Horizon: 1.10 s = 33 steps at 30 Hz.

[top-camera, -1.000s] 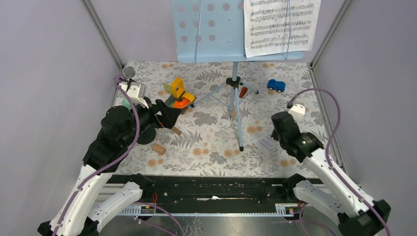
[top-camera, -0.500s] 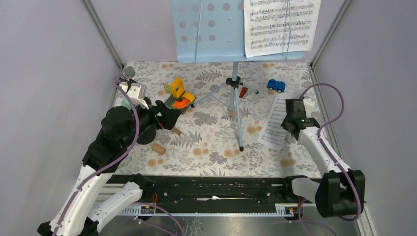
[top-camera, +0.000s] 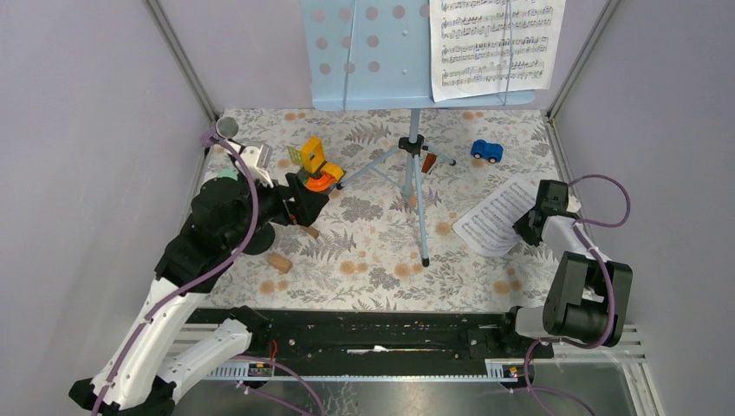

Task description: Pack up the instrument practice props

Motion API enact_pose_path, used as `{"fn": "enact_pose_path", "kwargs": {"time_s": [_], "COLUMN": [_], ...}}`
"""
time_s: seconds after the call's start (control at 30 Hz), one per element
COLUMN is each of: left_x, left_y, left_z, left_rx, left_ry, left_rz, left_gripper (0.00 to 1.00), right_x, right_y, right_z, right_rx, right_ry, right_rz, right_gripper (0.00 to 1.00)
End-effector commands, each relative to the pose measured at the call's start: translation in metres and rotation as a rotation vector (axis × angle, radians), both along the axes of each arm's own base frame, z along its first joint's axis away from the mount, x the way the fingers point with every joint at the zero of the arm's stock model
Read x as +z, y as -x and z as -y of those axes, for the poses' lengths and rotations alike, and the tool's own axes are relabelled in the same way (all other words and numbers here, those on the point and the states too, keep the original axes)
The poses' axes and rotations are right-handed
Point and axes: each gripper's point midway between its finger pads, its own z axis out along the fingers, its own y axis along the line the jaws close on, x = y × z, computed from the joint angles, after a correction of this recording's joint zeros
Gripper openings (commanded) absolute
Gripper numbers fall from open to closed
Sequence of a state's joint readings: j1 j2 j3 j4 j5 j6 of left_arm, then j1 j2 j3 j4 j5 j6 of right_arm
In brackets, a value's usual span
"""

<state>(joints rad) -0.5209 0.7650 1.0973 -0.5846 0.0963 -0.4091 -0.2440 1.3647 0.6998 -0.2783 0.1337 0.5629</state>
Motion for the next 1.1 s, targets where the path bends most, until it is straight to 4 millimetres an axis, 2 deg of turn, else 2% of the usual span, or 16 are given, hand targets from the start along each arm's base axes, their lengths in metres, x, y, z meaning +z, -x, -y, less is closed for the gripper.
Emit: {"fn": "enact_pose_path", "kwargs": {"time_s": [0.0, 0.13, 0.27, 0.37, 0.53, 0.63, 0.77, 0.83, 0.87, 1.07], "left_x": [0.035, 0.041, 0.049, 0.056, 0.089, 0.108, 0.134, 0.148, 0.155, 0.193], "left_y": [0.006, 0.005, 0.003, -0.002, -0.001, 0.005, 0.014, 0.018, 0.019, 0.026], "left_z": [0.002, 0.002, -0.007, -0.016, -0.036, -0.042, -0.030, -0.019, -0.017, -0.004], "left_rx": [-0.014, -0.013, 0.030, 0.090, 0.174, 0.184, 0.093, 0.024, 0.014, -0.070], "left_ry": [0.075, 0.080, 0.069, 0.057, 0.041, 0.039, 0.058, 0.077, 0.088, 0.148], "left_rz": [0.078, 0.090, 0.111, 0.113, 0.162, 0.189, 0.228, 0.245, 0.255, 0.336], "left_gripper": [0.99, 0.99, 0.99, 0.99, 0.99, 0.99, 0.99, 0.99, 0.99, 0.99], "right_x": [0.008, 0.011, 0.025, 0.048, 0.095, 0.135, 0.205, 0.238, 0.262, 0.364], "right_y": [-0.011, -0.006, 0.001, 0.002, 0.009, 0.007, -0.001, 0.002, 0.005, 0.016], "right_z": [0.011, 0.024, 0.041, 0.056, 0.069, 0.074, 0.059, 0.047, 0.038, -0.011], "right_rx": [-0.062, -0.101, -0.151, -0.188, -0.231, -0.201, -0.069, -0.026, 0.002, 0.199], "right_ry": [-0.031, -0.020, 0.045, 0.095, 0.176, 0.245, 0.278, 0.273, 0.272, 0.244], "right_rz": [0.079, 0.075, 0.091, 0.102, 0.144, 0.237, 0.406, 0.504, 0.577, 0.871], "right_gripper": [0.33, 0.61, 0.71, 0.80, 0.87, 0.91, 0.91, 0.91, 0.91, 0.96]}}
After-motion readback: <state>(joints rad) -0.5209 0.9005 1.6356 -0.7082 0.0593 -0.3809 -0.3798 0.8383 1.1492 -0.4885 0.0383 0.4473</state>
